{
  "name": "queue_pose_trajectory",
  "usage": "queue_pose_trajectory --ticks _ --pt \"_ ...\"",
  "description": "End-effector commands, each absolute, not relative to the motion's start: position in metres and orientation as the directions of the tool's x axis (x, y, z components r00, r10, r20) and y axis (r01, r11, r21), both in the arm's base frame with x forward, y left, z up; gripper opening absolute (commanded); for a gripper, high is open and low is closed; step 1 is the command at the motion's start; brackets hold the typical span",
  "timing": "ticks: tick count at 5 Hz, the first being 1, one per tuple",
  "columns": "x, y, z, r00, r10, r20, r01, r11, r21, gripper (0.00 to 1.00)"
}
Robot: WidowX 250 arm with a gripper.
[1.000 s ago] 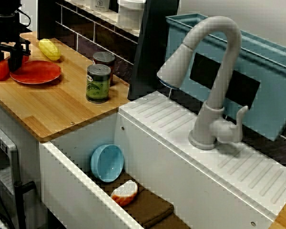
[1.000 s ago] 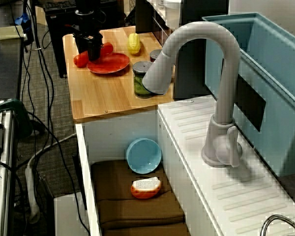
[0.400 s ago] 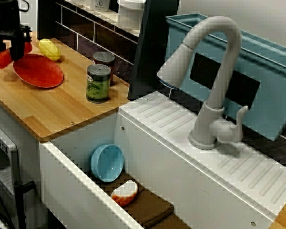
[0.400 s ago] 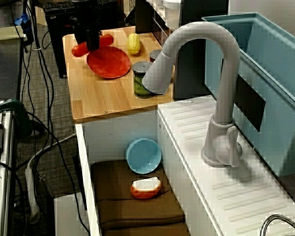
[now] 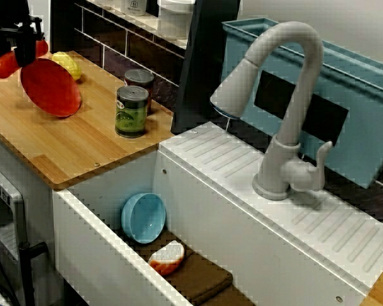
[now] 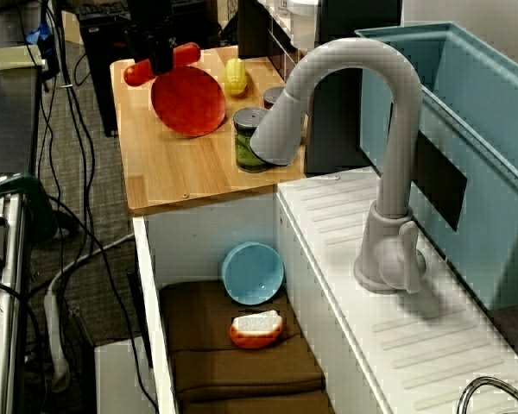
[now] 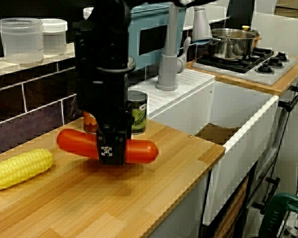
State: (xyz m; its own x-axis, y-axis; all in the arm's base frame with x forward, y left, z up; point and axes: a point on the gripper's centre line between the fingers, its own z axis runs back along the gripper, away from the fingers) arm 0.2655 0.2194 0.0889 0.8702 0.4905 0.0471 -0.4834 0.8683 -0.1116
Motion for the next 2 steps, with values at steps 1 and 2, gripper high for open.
queue_pose_trajectory --ticks 1,2 --pt "0.2621 0.2269 0.1133 0.863 0.491 0.116 -0.483 0.871 -0.09 0.0" --pt "0.262 0.2268 0.1142 0.864 0.489 0.118 -0.481 0.872 -0.093 0.0"
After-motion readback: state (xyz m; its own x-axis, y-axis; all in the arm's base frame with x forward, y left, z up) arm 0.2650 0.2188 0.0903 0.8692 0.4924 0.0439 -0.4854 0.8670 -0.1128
